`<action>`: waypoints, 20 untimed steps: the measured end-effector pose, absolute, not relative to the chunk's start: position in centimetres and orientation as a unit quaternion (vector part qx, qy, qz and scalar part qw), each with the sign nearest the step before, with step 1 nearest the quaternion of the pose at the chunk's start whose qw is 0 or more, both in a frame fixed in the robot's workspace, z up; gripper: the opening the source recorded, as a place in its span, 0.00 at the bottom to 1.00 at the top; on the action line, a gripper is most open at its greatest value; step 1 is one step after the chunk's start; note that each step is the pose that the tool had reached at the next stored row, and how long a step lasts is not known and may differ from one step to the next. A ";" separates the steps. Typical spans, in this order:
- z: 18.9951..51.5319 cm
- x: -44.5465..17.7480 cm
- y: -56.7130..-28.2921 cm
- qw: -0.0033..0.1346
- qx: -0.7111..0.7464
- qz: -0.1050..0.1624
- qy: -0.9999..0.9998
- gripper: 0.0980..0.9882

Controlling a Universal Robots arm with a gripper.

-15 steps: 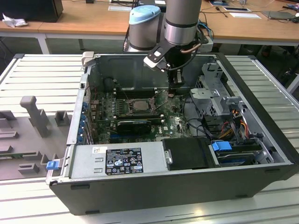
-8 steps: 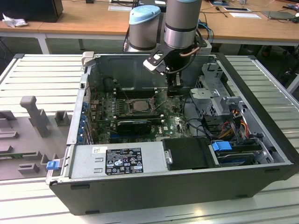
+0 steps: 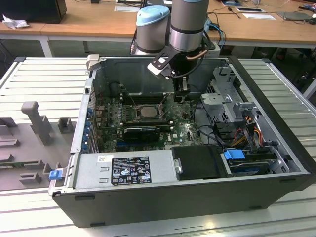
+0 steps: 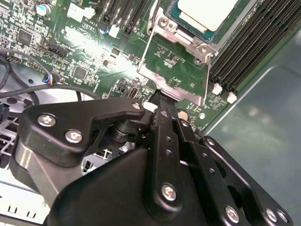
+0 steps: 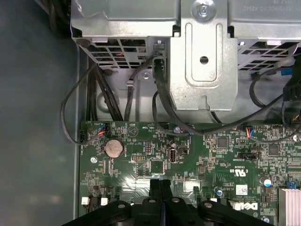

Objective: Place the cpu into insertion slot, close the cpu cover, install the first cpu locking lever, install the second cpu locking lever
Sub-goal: 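Close the cpu cover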

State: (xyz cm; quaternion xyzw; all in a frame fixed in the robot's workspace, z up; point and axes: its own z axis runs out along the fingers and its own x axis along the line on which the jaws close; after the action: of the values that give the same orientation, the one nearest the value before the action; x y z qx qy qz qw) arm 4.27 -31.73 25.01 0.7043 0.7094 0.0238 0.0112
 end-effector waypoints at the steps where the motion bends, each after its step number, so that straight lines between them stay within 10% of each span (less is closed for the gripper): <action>1: 25.0 4.2 -31.7 0.011 0.704 0.024 0.709 0.01; 20: 25.0 2.3 -31.7 0.011 0.704 0.024 0.709 0.01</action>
State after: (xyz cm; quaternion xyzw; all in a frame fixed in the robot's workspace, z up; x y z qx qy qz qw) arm 2.33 -31.73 25.01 0.7043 0.7095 0.0238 0.0112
